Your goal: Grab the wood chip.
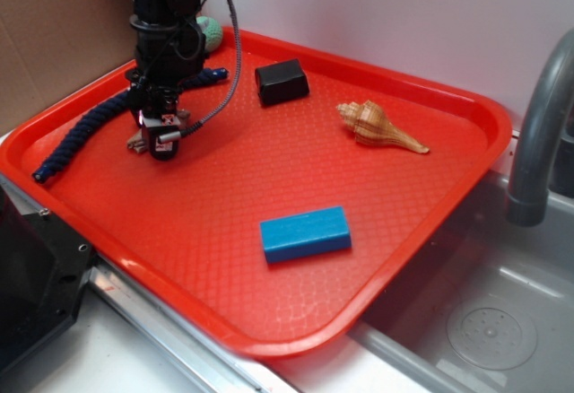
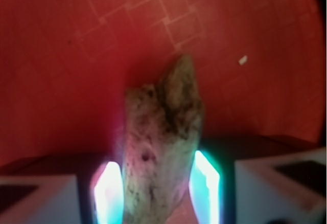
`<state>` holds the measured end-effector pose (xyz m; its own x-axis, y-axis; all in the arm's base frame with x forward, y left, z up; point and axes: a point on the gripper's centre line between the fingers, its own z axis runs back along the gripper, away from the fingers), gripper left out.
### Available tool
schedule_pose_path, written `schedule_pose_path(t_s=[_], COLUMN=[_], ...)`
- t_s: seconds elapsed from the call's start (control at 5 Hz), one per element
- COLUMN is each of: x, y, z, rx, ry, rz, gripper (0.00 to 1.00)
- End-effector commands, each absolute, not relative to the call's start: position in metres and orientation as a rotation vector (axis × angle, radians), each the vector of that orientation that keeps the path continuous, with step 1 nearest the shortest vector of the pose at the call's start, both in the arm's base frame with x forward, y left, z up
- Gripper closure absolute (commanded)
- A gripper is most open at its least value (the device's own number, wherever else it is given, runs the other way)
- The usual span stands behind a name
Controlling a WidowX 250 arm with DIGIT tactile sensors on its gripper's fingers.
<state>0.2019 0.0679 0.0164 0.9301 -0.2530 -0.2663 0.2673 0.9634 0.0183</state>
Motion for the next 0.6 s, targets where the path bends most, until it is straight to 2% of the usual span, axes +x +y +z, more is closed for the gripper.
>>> schedule_pose_path(t_s=[0.0,0.2,0.4], x=[0.219,0.206,0.192], y=[0.041,0.053,0.049], z=[0.127,0.179,0.228], rx=[0.214,0.144,0.099], ry=[-0.046,-0.073,-0.088], rz=[0.123,0.362,0.413], gripper=[1.00,1.00,1.00])
